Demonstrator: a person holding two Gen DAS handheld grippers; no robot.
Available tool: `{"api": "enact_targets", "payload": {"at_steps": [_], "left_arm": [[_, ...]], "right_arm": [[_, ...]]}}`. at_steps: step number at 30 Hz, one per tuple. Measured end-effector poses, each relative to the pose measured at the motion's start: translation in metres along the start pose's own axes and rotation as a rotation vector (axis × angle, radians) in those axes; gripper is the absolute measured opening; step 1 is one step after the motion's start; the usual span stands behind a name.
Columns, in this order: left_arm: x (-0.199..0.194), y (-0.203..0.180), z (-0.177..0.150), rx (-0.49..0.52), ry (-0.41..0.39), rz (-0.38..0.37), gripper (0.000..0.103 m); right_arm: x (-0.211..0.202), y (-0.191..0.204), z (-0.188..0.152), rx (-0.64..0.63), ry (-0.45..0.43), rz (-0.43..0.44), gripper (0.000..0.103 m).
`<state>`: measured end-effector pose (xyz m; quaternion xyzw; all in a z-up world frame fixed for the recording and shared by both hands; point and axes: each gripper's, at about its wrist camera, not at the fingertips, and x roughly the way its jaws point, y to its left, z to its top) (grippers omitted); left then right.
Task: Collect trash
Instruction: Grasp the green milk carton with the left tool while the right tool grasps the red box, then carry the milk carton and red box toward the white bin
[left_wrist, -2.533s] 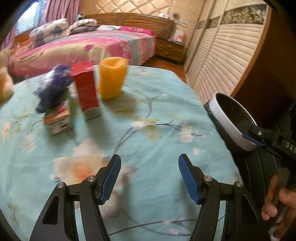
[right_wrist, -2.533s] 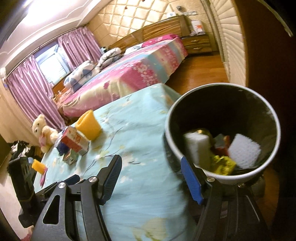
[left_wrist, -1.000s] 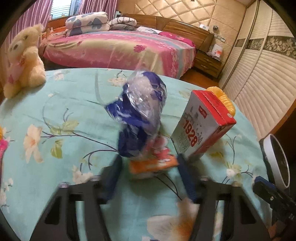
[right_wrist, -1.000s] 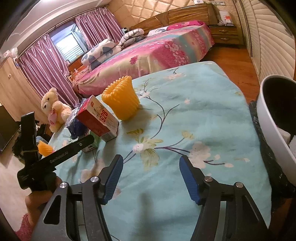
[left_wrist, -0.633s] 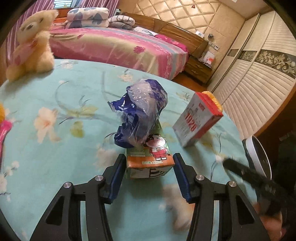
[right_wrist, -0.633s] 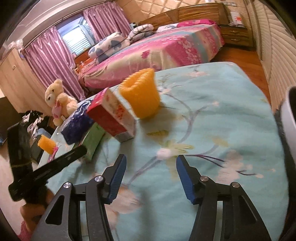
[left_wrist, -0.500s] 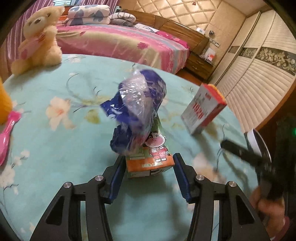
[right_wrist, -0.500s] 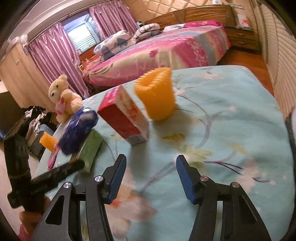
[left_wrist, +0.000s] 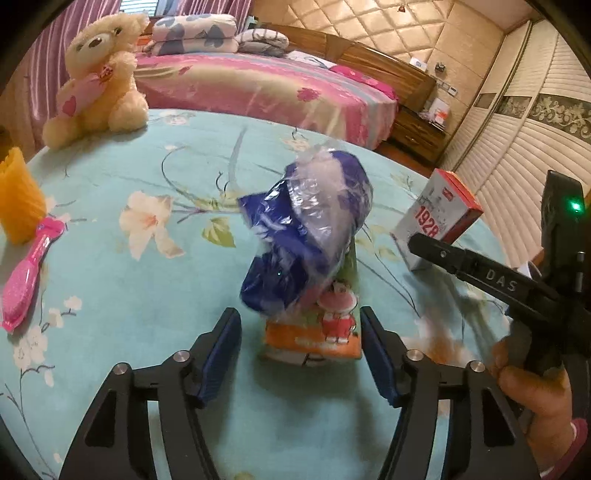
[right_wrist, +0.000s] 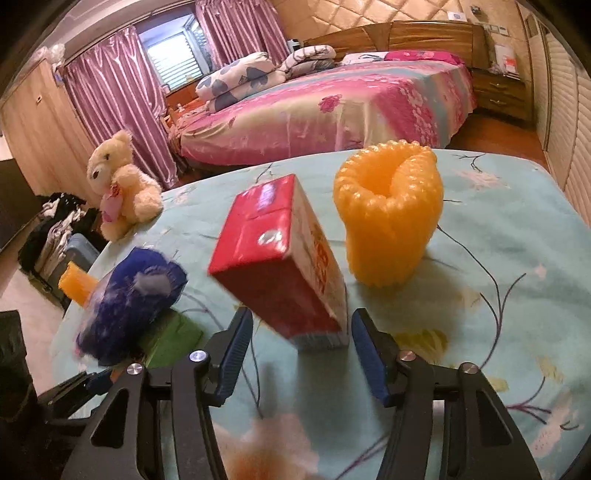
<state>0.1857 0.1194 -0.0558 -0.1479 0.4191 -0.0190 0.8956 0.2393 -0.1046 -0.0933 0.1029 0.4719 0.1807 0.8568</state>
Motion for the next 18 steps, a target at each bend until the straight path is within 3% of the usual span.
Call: {"api": "enact_targets", "payload": {"at_steps": [2,6,10,13,18], "left_arm": [[0.001,-0.002,0.001,-0.012,0.006,-0.032,0.052],[0.007,0.006,0.0,-0.109,0.043,-0.214,0.051],[0.008,-0.009,-0.006,-0.06,0.045,-0.2,0.051],[0.006,-0.017,-0.007,-0.085,0.053,-0.325,0.051],[-0.001,-0.048,-0.008,0.036,0.017,-0.224,0.051]], "right_arm": [[-0.003,-0.002,0.0,0.003,-0.01,-0.006,0.034],[-0.019,-0.003,-0.007,-0.011,-0.037,0.001,0.034],[-0.04,-0.015,-0.019,0.02,-0.047,0.012,0.034],[-0.053,-0.025,-0.028,0.045,-0.048,0.012,0.034],[-0.075,-0.042,-0.039,0.075,-0.058,-0.011,0.034]]}}
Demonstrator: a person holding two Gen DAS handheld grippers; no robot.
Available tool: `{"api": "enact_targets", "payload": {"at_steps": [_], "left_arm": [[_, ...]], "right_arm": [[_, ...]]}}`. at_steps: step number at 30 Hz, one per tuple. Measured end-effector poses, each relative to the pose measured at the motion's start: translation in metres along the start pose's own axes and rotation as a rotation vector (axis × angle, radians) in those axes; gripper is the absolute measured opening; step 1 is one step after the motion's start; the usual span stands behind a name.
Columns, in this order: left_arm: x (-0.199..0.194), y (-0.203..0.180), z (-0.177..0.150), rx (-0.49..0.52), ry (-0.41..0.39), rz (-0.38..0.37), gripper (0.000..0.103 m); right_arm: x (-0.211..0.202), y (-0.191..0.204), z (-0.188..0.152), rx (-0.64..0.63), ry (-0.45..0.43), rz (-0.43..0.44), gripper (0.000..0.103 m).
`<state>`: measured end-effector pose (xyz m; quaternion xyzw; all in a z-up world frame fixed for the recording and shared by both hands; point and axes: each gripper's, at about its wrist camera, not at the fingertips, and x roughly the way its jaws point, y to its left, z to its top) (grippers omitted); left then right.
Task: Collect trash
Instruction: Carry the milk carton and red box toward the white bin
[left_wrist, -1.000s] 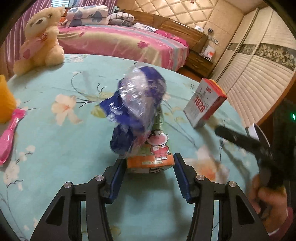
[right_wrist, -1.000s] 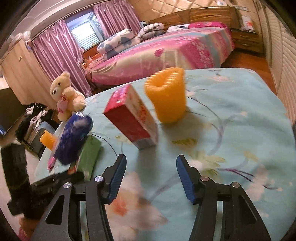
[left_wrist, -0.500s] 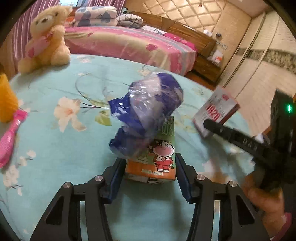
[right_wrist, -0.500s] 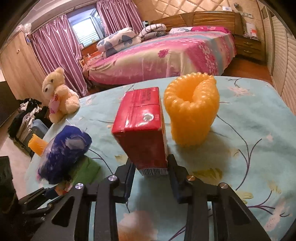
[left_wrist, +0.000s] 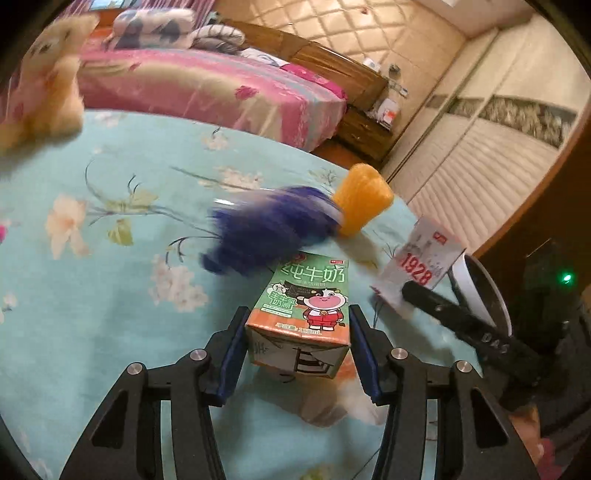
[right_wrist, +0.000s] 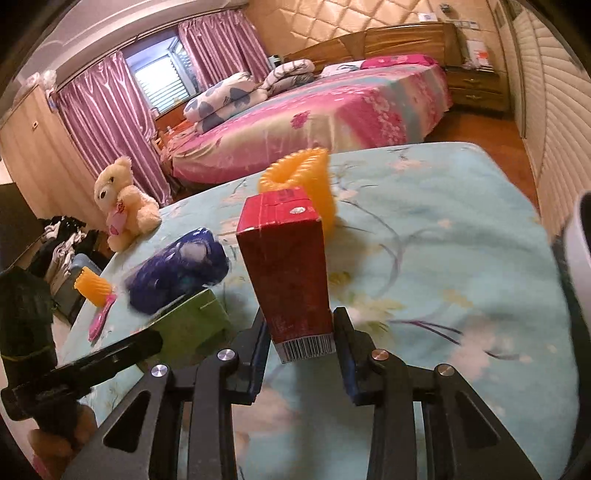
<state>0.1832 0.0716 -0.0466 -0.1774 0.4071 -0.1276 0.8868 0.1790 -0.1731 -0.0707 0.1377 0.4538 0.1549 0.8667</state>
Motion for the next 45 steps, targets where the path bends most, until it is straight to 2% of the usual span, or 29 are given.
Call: {"api": "enact_targets", "payload": {"at_steps": [11,14,18,23,27,31,37,45], "left_arm": [[0.0,-0.059,-0.021,0.162,0.003,0.086,0.05],[0.009,-0.07,-0.027,0.207,0.032,0.127,0.051],[0.016,-0.073,-0.036,0.212,0.081,0.177,0.05],[0.014,-0.081,-0.037,0.234,0.062,0.193,0.048],[0.017,-0.081,-0.037,0.237,0.06,0.195,0.048],[0.017,-0.087,-0.037,0.247,0.06,0.173,0.047],[0.018,-0.11,-0.034,0.281,0.054,0.119,0.047],[0.029,-0.152,-0.035,0.352,0.054,0.043,0.047]], "right_arm": [[-0.041,-0.031,-0.017,0.055,-0.038,-0.027,0.033],[-0.049,-0.038,-0.023,0.059,-0.041,-0.05,0.033],[-0.047,-0.043,-0.03,0.053,-0.014,-0.057,0.033],[-0.036,-0.041,-0.025,0.044,0.005,-0.047,0.038],[-0.028,-0.044,-0.023,0.051,0.006,-0.052,0.034],[-0.037,-0.042,-0.027,0.026,-0.018,-0.056,0.033],[-0.065,-0.056,-0.029,0.051,-0.052,-0.061,0.033],[-0.111,-0.088,-0.029,0.089,-0.108,-0.127,0.033]]}}
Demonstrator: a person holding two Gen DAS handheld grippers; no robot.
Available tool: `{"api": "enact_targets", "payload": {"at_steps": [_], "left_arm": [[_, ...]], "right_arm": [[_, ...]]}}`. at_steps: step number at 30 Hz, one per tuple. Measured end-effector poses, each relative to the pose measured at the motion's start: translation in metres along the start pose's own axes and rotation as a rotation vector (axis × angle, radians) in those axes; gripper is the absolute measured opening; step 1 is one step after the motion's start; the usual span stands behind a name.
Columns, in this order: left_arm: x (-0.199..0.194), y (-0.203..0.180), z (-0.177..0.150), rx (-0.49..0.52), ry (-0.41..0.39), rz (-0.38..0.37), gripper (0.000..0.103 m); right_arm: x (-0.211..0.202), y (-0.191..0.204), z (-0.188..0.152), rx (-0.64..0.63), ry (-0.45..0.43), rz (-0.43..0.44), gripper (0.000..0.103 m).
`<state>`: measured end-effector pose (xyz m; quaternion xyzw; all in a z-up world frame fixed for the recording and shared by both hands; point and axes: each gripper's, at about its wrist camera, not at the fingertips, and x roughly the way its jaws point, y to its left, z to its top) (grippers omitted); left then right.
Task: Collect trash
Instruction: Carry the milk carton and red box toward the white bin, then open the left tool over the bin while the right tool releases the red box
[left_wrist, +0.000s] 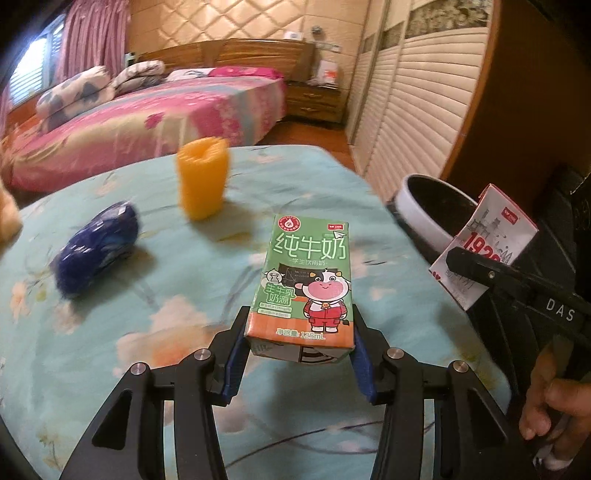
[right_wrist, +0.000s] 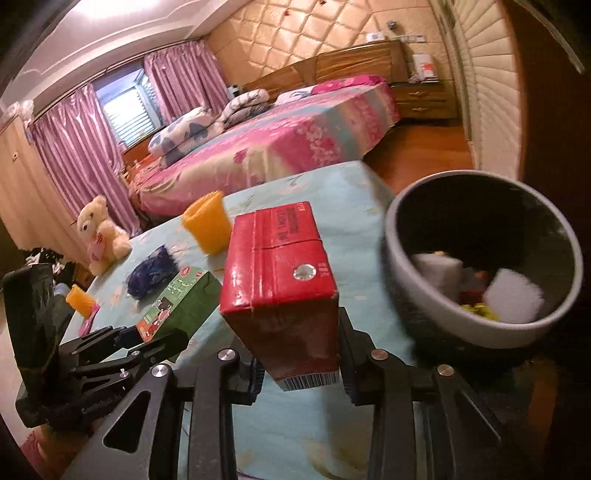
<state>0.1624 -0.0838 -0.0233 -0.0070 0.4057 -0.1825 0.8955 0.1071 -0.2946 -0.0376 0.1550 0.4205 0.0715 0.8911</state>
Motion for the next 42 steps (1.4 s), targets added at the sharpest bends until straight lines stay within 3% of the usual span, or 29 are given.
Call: {"api": "enact_targets", "payload": {"at_steps": [17,42], "left_arm": [[0.029,-0.07,0.025,0.123,-0.009,-0.082,0.047],[0.056,-0.104,0.055,0.172,-0.02,-0.097,0.047]], "right_arm": [[-0.047,-0.068,0.009,0.12,-0.072,-0.092,0.033],[-0.034,-0.1,0.027,0.163,-0.064,-0.139,0.033]]}}
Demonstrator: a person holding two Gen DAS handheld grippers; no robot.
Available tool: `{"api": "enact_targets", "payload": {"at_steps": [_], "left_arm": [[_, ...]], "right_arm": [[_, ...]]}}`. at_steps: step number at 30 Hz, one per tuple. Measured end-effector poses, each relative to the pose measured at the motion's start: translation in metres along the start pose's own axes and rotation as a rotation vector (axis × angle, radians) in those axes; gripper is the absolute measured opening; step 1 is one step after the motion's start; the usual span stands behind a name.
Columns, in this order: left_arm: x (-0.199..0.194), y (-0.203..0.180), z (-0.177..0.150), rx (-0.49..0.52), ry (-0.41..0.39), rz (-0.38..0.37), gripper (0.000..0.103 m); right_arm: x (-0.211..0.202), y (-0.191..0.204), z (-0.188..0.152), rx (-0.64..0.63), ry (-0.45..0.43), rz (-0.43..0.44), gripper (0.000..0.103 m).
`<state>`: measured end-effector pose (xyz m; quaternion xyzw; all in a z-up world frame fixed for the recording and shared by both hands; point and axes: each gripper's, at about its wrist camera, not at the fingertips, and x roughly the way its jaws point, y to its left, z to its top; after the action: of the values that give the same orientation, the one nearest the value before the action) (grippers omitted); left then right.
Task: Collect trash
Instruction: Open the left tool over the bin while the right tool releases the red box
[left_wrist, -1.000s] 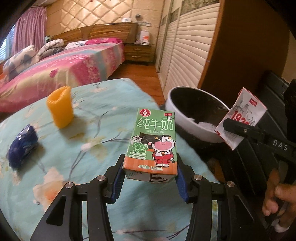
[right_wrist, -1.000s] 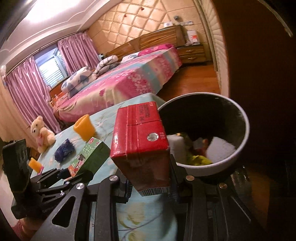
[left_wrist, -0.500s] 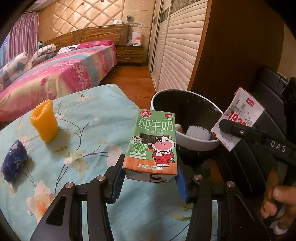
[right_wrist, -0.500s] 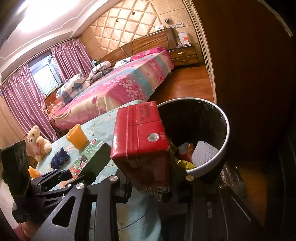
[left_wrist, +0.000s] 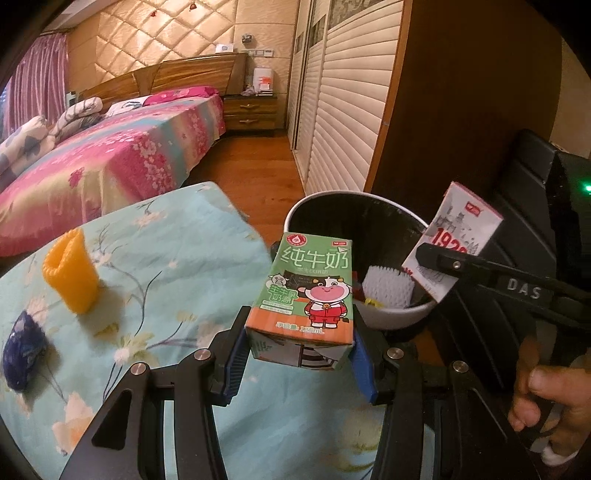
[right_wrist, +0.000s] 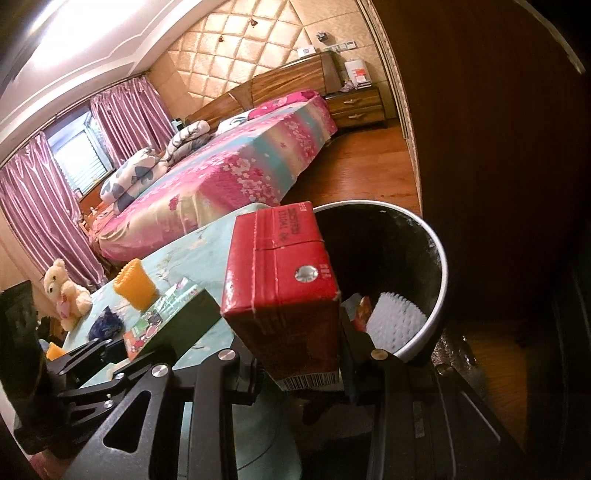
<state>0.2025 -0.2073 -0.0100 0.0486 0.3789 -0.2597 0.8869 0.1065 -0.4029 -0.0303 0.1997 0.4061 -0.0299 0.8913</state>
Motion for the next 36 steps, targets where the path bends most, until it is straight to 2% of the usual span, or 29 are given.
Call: {"api": "enact_targets", "payload": {"at_steps": [18,36], "left_arm": [[0.048,-0.02,0.035,0.042,0.018,-0.01,0.047],[0.063,-0.026,0.043,0.054,0.038,-0.009,0.048]], "right_arm": [[0.026,-0.026,0.02,0.01,0.083,-0.052,0.033],[0.037,-0.036,0.028,0.018,0.131,-0.056,0.033]]}}
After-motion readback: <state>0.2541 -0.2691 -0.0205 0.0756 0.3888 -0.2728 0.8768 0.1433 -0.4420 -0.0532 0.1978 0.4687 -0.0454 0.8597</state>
